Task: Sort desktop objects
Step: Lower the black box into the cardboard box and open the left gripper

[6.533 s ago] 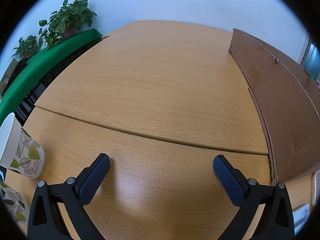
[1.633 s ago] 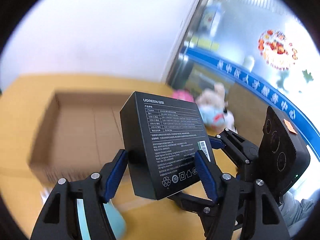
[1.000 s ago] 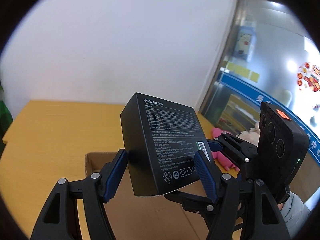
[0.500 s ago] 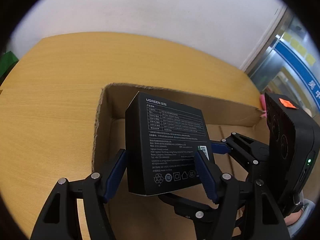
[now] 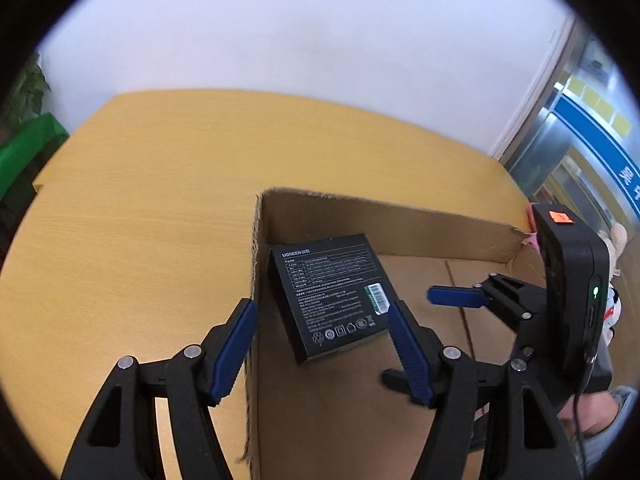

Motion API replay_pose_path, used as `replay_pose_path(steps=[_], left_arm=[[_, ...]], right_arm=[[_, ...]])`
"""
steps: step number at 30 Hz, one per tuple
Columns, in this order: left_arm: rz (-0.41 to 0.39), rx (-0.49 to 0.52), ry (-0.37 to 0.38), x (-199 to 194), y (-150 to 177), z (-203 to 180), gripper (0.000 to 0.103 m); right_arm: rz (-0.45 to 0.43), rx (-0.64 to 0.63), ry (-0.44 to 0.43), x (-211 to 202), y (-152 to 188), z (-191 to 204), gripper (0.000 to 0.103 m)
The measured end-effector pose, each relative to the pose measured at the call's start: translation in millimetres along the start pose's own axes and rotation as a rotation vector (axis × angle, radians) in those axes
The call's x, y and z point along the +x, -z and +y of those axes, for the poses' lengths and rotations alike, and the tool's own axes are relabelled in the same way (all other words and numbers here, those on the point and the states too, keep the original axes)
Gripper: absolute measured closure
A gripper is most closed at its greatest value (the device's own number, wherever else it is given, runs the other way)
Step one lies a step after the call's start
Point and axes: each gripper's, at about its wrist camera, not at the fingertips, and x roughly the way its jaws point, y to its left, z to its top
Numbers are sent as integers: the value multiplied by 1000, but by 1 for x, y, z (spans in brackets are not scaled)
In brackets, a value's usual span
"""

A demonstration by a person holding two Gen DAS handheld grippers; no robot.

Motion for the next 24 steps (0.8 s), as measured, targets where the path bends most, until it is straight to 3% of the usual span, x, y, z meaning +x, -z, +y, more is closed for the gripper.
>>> replay_pose_path(steps=[4,7,10,14,17,20,24], left_arm=[[-84,84,-5,-55,25,-15,30],[-115,172,37,-69,29,-48,26],[-70,242,105,-42,20,-85,25],[91,243,204,41,14,-115,25],[203,195,157,91,12,-119,25],[241,179,93,120,9,-115,25],[277,62,24,134,8,-83,25]], right_arm=[[-61,19,29,-57,23,6,0],[-139,31,41,-116,56,12,0],[-211,74,72,-162,97,15,0],[-219,113,113,-185,155,18,0],[-175,138,130,-184,191,20,0],[-116,167,155,-175,217,14,0],[-115,227,137,-177,237,1,0]])
